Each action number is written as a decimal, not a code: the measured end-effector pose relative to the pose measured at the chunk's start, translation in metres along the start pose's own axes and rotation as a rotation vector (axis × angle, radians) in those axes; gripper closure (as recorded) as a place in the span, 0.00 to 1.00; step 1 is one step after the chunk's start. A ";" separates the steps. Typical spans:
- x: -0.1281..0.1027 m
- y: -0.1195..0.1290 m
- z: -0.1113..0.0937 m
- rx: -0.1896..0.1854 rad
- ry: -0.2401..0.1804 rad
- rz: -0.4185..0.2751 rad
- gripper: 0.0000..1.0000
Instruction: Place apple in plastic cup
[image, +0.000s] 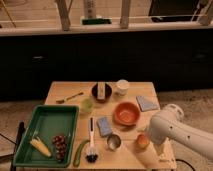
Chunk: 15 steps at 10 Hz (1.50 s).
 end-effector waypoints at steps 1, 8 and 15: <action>0.001 -0.001 0.009 -0.005 -0.015 0.002 0.20; 0.007 -0.006 0.030 -0.028 -0.076 0.006 0.51; 0.013 -0.021 0.013 -0.034 -0.190 0.028 1.00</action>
